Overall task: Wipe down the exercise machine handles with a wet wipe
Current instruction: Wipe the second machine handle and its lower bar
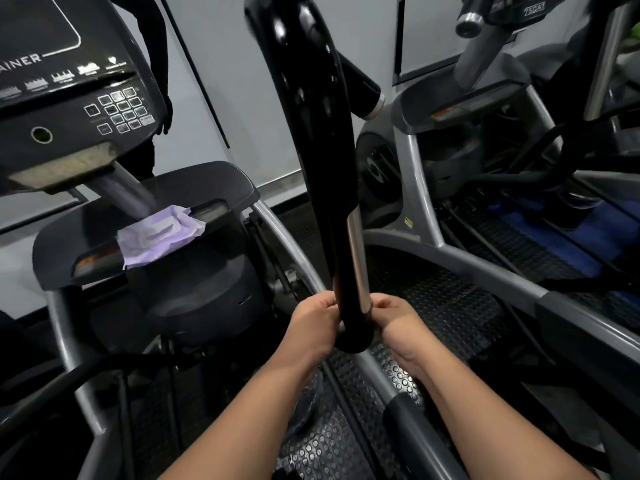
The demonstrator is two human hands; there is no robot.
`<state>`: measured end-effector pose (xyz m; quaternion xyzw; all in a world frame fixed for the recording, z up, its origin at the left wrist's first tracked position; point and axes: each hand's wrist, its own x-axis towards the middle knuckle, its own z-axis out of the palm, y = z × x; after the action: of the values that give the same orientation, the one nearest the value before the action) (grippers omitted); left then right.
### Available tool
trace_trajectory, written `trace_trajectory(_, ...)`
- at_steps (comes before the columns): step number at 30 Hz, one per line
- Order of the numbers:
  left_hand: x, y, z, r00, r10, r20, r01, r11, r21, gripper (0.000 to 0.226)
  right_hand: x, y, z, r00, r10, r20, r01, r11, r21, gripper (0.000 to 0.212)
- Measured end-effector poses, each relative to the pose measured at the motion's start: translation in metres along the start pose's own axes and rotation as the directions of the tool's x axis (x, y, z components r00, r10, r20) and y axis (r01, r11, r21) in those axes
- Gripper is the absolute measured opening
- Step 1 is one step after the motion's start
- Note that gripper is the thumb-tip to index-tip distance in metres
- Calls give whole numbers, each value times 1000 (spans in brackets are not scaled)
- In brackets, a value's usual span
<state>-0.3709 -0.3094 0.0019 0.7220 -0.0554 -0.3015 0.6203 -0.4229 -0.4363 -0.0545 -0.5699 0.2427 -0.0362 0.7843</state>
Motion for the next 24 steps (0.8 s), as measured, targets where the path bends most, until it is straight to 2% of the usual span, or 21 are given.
trace_trajectory(2, 2, -2, 0, 1000, -14, 23, 14, 1000, 11, 15, -2, -4, 1, 1000, -19, -4, 19, 999, 27, 6)
trace_trajectory(3, 1, -2, -1, 999, -18, 43, 18, 1000, 19, 16, 0, -2, -2, 1000, -21, -22, 22, 999, 32, 18)
trace_trajectory(5, 0, -5, -3, 995, -25, 92, 22, 999, 25, 4, -1, 0, -7, 999, -4, -51, 6, 999, 39, 37)
trace_trajectory(6, 0, -7, -5, 994, -25, 105, 21, 999, 35, 8, -4, -1, -10, 998, -2, -60, 6, 998, 64, 42)
trace_trajectory(9, -1, -5, -8, 987, -16, 158, 8, 998, 54, 24, -13, -1, -16, 995, -16, -102, 33, 986, 164, 44)
trace_trajectory(11, -1, -9, -9, 983, 13, 184, -24, 998, 56, 26, -19, 3, -17, 992, -19, -122, 42, 982, 186, 39)
trace_trajectory(17, 2, -18, -7, 998, -11, 61, 6, 996, 88, 28, -30, 22, -5, 989, 35, -142, -37, 999, -10, 36)
trace_trajectory(19, 3, -12, -7, 999, 23, 39, -24, 999, 33, 30, -32, 21, -3, 989, 34, -145, -38, 999, -28, 35)
trace_trajectory(21, 1, -14, -10, 999, 46, 22, -46, 998, -31, 24, -34, 20, -2, 986, 38, -162, -41, 999, -14, 32)
trace_trajectory(24, -5, -30, -9, 999, -10, -39, 11, 1000, 26, 30, -34, 21, 1, 980, 38, -193, -42, 999, -18, 30)
